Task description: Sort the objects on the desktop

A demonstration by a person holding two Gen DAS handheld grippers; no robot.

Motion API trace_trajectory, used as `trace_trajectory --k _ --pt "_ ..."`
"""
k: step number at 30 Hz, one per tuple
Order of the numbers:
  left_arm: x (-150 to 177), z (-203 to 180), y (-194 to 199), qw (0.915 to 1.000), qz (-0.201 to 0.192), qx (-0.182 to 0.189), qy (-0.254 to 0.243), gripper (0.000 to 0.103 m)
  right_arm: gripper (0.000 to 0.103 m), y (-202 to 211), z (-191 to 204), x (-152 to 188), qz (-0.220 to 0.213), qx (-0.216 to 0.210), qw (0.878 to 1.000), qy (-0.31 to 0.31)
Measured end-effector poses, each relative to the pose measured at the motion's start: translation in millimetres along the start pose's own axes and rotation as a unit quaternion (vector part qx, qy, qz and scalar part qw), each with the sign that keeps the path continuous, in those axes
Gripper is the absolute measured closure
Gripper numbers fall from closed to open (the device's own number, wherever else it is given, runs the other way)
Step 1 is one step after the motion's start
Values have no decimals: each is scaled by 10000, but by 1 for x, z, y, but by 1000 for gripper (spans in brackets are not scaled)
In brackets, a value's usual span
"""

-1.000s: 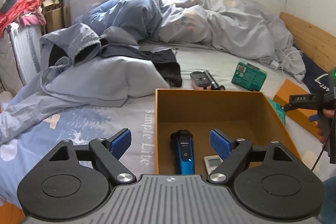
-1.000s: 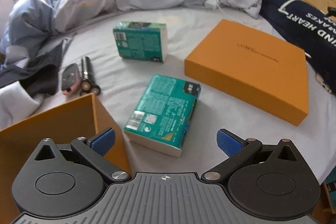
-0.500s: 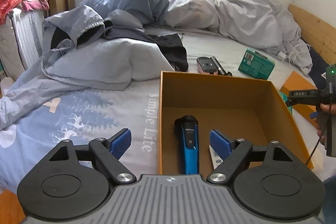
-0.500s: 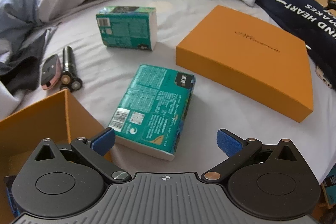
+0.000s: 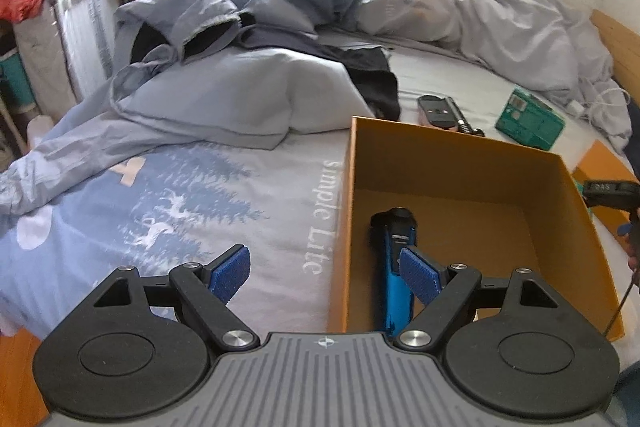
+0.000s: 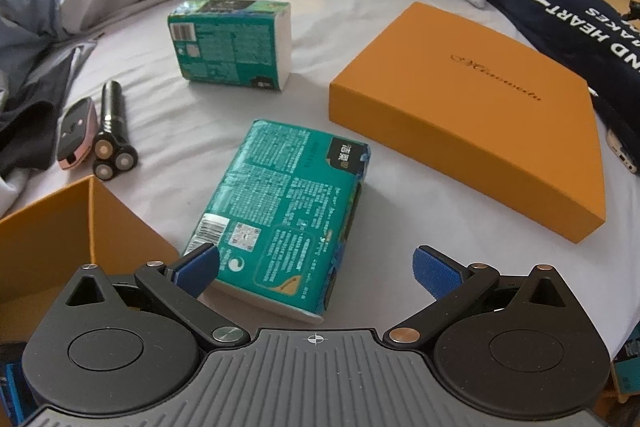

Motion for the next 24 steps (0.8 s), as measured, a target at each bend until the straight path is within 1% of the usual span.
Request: trace_trajectory --k 5,12,19,24 --pt "0 6 -3 9999 55 -132 68 16 0 -9 -1 1 74 55 10000 4" --pt "3 8 -7 9997 134 -216 17 16 0 -20 1 -1 160 70 9998 -2" --pt "5 11 -9 9995 184 -245 20 16 0 -31 7 -7 202 62 9998 -50" --pt "7 10 -12 9994 227 -245 -15 16 0 -44 12 -16 280 -7 9993 -255"
Point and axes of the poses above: each gripper's, at about its wrist camera, not at the fingertips, and y roughly against the way its jaws point, z to its left, x to its underside, the point moved 9 cm from there along -y, roughly the way its jaws point, and after that the axes turned 5 degrees about y, right-handed, at the moved point
